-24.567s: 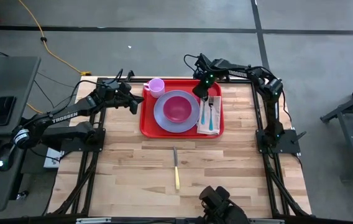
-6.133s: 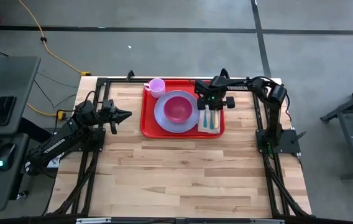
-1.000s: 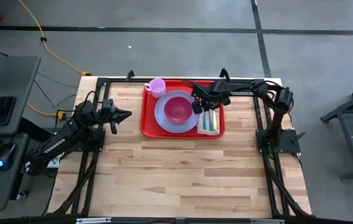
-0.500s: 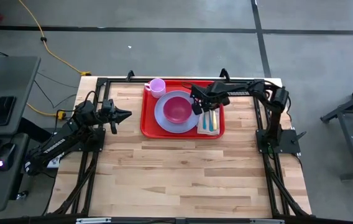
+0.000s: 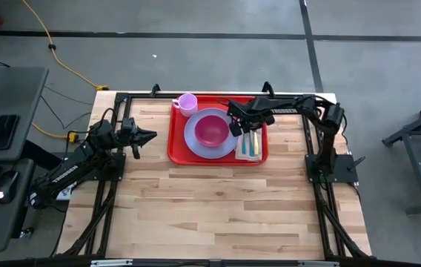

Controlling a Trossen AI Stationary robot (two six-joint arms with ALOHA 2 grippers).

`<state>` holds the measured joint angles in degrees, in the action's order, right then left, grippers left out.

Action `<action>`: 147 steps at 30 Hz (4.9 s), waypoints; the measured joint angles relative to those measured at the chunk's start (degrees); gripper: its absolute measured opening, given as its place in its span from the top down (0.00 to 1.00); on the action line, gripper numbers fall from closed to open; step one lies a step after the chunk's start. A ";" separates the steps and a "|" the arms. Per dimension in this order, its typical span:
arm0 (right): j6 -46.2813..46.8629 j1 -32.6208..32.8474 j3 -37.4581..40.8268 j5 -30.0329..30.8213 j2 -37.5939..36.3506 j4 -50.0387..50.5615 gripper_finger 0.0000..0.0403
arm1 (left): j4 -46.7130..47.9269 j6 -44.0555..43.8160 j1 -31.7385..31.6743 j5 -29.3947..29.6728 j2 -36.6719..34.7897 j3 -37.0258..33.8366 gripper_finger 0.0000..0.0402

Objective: Set up tray
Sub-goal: Adjust the blue fork, then return to Home Position

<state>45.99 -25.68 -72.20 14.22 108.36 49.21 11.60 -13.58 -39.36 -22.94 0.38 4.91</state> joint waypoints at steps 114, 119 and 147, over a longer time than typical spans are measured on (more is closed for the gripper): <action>-8.80 24.92 -0.09 23.36 -45.11 8.22 1.00 | -4.41 -15.17 0.00 -9.79 0.02 -0.13 0.84; -9.47 32.27 -0.07 26.92 -48.43 8.34 1.00 | -12.46 -15.13 0.00 -18.83 0.02 -0.11 0.84; -11.85 44.07 46.06 17.59 -98.88 -22.97 1.00 | -9.38 -10.03 0.00 -24.11 0.02 0.02 0.84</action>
<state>34.15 18.39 -26.14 31.80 9.47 26.24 2.22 -23.62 -39.35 -47.05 0.40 4.93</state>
